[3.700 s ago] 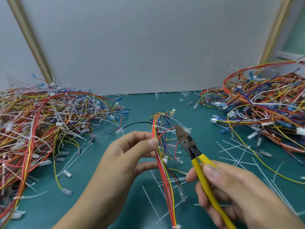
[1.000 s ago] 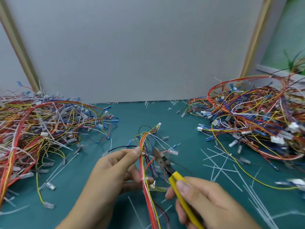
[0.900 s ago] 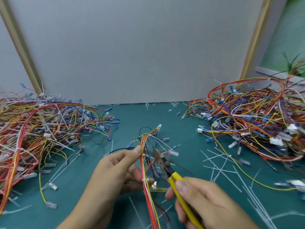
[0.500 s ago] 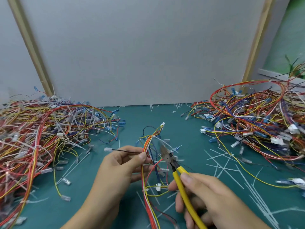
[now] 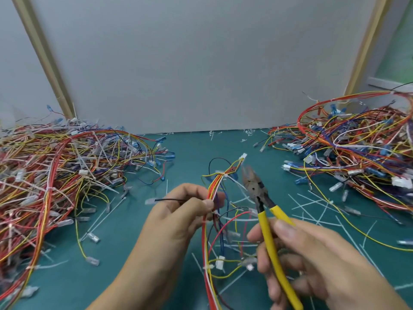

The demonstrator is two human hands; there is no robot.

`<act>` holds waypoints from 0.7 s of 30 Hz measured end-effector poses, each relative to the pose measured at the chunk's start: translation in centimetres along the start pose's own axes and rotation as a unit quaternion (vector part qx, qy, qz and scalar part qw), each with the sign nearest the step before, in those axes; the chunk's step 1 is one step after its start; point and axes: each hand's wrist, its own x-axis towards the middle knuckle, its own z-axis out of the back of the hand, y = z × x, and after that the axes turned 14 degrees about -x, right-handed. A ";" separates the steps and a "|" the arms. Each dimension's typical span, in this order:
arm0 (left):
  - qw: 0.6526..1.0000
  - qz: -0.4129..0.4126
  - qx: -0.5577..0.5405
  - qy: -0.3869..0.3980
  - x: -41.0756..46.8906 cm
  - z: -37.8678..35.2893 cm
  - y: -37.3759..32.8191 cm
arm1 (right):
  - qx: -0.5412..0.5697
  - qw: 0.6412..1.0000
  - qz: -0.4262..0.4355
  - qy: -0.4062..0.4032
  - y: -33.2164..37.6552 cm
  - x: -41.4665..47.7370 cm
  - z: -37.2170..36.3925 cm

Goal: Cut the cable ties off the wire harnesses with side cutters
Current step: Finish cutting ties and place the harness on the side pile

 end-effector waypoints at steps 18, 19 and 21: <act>0.997 0.057 0.035 -0.028 0.2 0.2 -0.3 | 0.030 0.998 0.010 -0.055 0.1 0.1 0.6; 0.998 0.049 0.024 -0.030 0.2 0.1 -0.3 | 0.029 0.997 0.018 -0.066 0.2 0.1 0.7; 0.999 0.032 0.000 -0.031 0.2 0.1 -0.3 | 0.026 0.995 0.035 -0.086 0.4 0.0 0.8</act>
